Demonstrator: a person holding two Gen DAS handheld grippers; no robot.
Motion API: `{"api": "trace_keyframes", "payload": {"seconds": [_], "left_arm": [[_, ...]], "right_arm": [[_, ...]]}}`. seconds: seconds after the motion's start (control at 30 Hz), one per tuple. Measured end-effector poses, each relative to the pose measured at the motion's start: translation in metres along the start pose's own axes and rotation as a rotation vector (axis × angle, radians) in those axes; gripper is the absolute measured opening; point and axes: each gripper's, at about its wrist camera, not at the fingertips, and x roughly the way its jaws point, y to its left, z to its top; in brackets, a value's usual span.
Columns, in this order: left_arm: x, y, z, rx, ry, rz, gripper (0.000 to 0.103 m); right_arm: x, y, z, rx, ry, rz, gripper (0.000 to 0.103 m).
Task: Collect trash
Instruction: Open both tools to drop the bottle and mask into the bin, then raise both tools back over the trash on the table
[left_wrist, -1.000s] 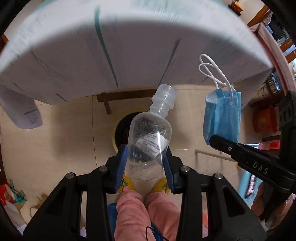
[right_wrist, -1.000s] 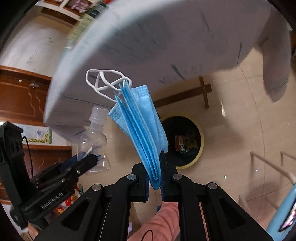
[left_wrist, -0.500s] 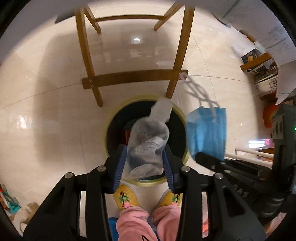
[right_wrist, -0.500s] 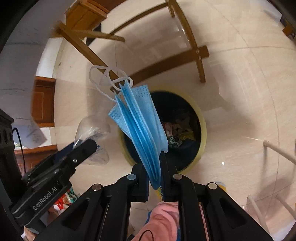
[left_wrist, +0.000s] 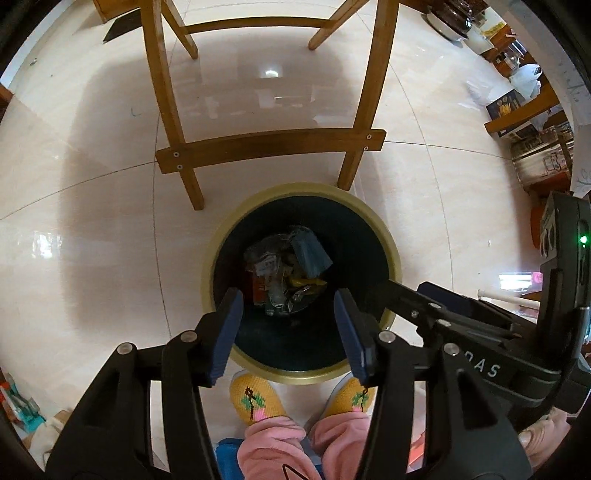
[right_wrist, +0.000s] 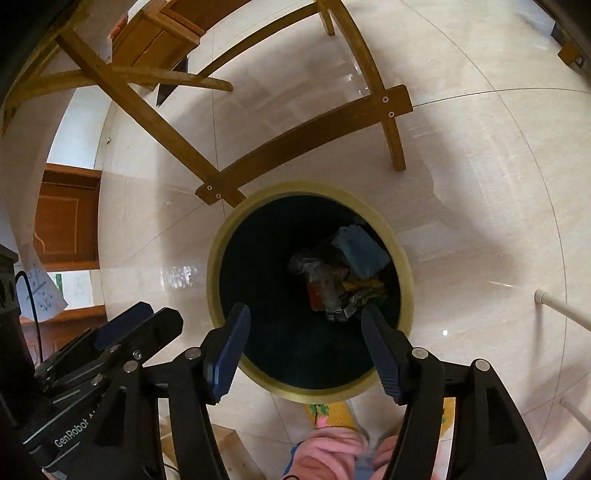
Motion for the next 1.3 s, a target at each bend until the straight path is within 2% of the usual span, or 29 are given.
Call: {"api": "trace_keyframes", "payload": {"seconds": [0.27,0.37,0.5,0.57,0.67,0.83,0.97,1.3], "left_arm": [[-0.044,-0.002,-0.01,0.01,-0.026,0.007,0.048],[-0.068,-0.004,-0.016,0.005,-0.029,-0.002,0.048],[-0.118,-0.009,-0.021,0.009,-0.073,0.002,0.048],[-0.147,-0.012,-0.022,0.009,-0.103,-0.001,0.048],[-0.194,-0.019,-0.024,0.019,-0.138,-0.049,0.048],[-0.272,-0.039,-0.027,0.081,-0.217,-0.036,0.048],[-0.327,-0.055,-0.032,0.115,-0.25,-0.062,0.048],[-0.458,-0.085,-0.039,0.119,-0.383,0.021,0.048]], "right_arm": [[-0.032,0.012,-0.013,0.002,-0.013,0.019,0.064],[-0.058,0.018,-0.023,0.002,-0.02,0.024,0.064],[-0.094,0.027,-0.035,0.004,-0.031,0.032,0.064],[-0.117,0.034,-0.042,0.0,-0.038,0.036,0.064],[-0.156,0.045,-0.051,-0.009,-0.053,0.048,0.064],[-0.227,0.067,-0.065,-0.038,-0.086,0.08,0.064],[-0.285,0.089,-0.074,-0.091,-0.118,0.099,0.064],[-0.42,0.136,-0.084,-0.22,-0.214,0.131,0.064]]}}
